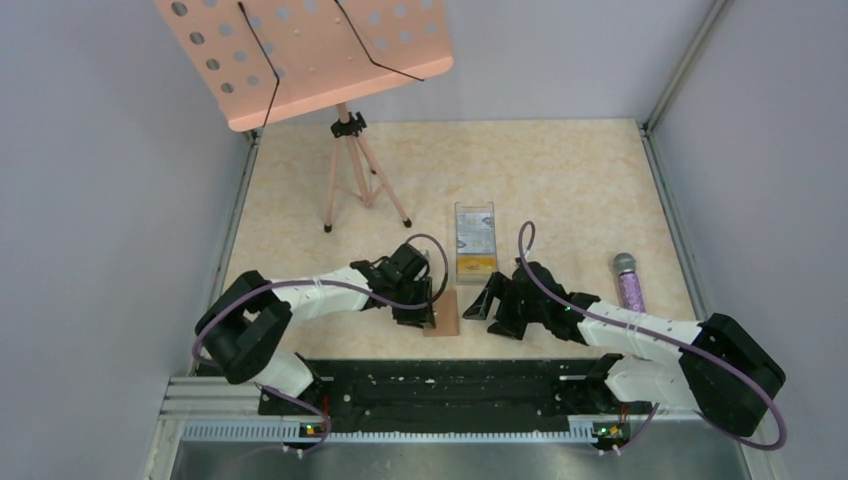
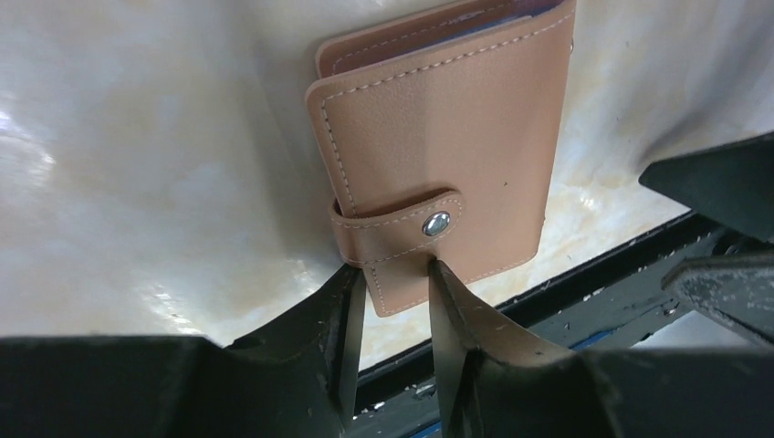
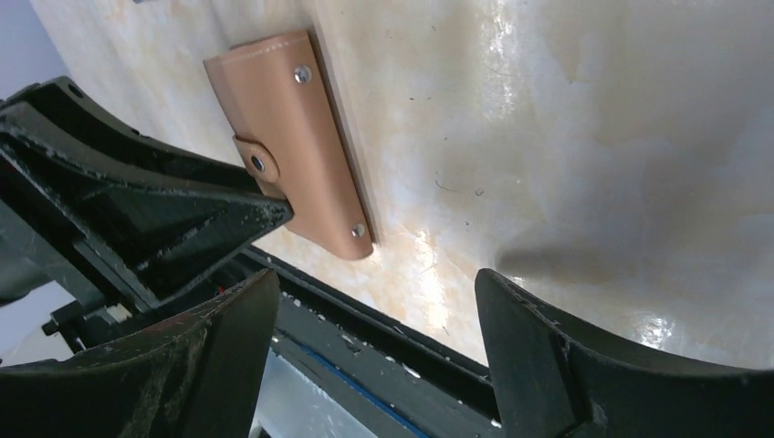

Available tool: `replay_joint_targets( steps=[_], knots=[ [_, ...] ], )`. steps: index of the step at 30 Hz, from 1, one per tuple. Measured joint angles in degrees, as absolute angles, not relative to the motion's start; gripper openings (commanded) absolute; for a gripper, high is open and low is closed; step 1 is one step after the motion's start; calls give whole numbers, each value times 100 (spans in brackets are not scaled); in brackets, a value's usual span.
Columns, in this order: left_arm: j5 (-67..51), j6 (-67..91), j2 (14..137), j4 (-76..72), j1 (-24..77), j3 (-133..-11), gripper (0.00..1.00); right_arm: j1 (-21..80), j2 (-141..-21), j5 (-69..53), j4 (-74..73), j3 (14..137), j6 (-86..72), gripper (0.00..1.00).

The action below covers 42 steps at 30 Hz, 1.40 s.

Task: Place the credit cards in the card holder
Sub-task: Move the card holder to the center of the board, then open the card holder at the center of the board.

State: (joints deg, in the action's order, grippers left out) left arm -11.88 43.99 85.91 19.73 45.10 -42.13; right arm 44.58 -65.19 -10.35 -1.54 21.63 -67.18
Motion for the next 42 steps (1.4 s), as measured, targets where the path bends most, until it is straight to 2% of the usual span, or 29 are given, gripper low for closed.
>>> replay_joint_targets(
  steps=[2,4,6,9,12,18,24,32,36,39,40,42],
  knots=[
    [-1146,4407,8591,1973,4700,-4217,39,4458,-6519,-1035,-207,2163,-6702,76],
    [-1111,4453,8591,1970,4882,-4219,46,4458,-6525,-1039,-222,2163,-6692,74],
    [-1109,4517,8571,1959,5022,-4215,59,4458,-6547,-1066,-215,2163,-6674,73],
    [-1103,4644,8381,1933,5105,-4139,73,4458,-6687,-1129,-163,2163,-6661,71],
    [-1015,4713,8095,2051,5092,-4016,76,4460,-6855,-1243,3,2163,-6665,70],
    [-993,4788,7723,2003,4705,-3830,72,4460,-7153,-1446,440,2169,-6670,69],
    [-1750,4862,7780,1164,3933,-3319,67,4462,-7452,-1592,862,2198,-6670,69],
    [-2532,4904,8506,281,3767,-3430,48,4462,-8014,-1925,1780,2211,-6740,65],
    [-2624,4941,8578,139,3767,-3402,42,4462,-8084,-1957,2189,2051,-6777,55],
    [-2637,4952,8549,56,3767,-3321,39,4462,-8034,-1949,2274,1933,-6803,30],
    [-2633,4954,8501,38,3767,-3275,39,4462,-7972,-1931,2265,1896,-6816,24],
    [-2639,4963,8379,38,3765,-3210,39,4462,-7791,-1914,2257,1822,-6807,20]
  ],
)
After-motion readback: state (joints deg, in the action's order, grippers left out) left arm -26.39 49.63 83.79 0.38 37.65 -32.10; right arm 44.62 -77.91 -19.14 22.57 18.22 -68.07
